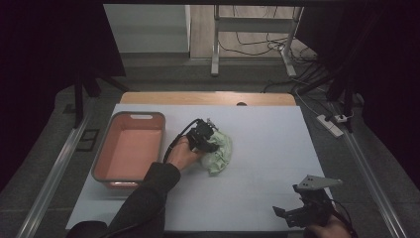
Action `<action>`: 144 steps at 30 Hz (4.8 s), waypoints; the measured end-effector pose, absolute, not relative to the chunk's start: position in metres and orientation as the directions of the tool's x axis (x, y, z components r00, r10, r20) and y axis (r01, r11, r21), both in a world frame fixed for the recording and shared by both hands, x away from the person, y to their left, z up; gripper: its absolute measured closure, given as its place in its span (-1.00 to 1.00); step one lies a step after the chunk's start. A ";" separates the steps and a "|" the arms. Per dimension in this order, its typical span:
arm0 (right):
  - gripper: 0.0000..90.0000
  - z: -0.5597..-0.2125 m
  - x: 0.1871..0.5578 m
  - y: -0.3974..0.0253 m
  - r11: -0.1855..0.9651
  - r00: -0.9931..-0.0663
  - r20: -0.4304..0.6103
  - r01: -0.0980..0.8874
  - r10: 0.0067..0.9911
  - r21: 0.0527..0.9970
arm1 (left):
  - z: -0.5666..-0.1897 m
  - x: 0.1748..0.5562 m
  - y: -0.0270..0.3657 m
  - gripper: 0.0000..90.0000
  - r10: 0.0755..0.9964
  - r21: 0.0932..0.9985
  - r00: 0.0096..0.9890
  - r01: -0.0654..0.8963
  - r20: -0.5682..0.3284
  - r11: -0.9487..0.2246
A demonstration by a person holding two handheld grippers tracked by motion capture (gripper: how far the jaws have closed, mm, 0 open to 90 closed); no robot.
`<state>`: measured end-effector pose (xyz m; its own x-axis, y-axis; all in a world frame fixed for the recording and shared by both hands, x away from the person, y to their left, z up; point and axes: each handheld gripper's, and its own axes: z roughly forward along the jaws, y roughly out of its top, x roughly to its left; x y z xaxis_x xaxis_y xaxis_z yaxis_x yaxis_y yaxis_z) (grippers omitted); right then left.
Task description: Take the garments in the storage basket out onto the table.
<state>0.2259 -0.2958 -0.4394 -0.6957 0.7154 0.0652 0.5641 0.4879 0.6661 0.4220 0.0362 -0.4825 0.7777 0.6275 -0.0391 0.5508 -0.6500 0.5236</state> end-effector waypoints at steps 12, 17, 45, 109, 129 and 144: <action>-0.99 -0.439 0.226 -0.296 0.489 -0.697 0.066 0.564 0.714 0.665 | -0.505 0.425 0.035 -0.10 0.658 0.499 0.752 0.586 -0.040 -0.638; -0.99 -0.440 0.226 -0.296 0.490 -0.698 0.066 0.563 0.713 0.665 | -0.508 0.427 0.036 -0.30 0.684 0.503 0.728 0.610 -0.050 -0.612; -0.99 -0.440 0.226 -0.295 0.503 -0.706 0.060 0.559 0.705 0.660 | -0.494 0.427 0.046 -1.00 0.640 0.528 0.746 0.624 -0.183 -0.576; -0.99 -0.437 0.222 -0.297 0.489 -0.710 0.051 0.533 0.702 0.691 | -0.463 0.369 0.071 -1.00 0.491 0.607 0.843 0.512 -0.220 -0.608; -0.99 -0.437 0.222 -0.296 0.490 -0.711 0.051 0.532 0.701 0.690 | -0.448 0.333 0.113 -1.00 0.521 0.649 0.819 0.534 -0.239 -0.542; -0.99 -0.437 0.222 -0.296 0.490 -0.711 0.052 0.533 0.701 0.690 | -0.448 0.305 0.158 -1.00 0.579 0.669 0.782 0.560 -0.231 -0.489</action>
